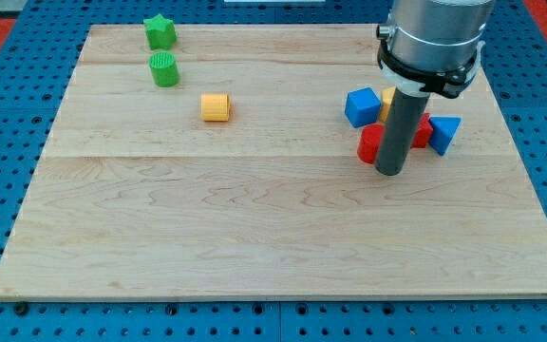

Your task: Point your arm towards the green circle

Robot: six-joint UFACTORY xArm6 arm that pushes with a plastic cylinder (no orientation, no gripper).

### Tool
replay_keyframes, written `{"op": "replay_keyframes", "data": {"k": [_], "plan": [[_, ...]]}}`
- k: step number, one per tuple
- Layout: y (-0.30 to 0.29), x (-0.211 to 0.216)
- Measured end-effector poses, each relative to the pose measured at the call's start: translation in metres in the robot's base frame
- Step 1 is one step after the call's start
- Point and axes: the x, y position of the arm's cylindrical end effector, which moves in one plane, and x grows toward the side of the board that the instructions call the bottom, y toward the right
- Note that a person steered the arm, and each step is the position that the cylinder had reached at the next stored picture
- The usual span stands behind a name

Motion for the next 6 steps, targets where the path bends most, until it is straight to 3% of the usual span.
{"op": "replay_keyframes", "data": {"k": [1,3,4,5,6], "plan": [[-0.039,0.052],[-0.168,0.058],[-0.239,0.004],[-0.248,-0.052],[-0.320,-0.110]]}}
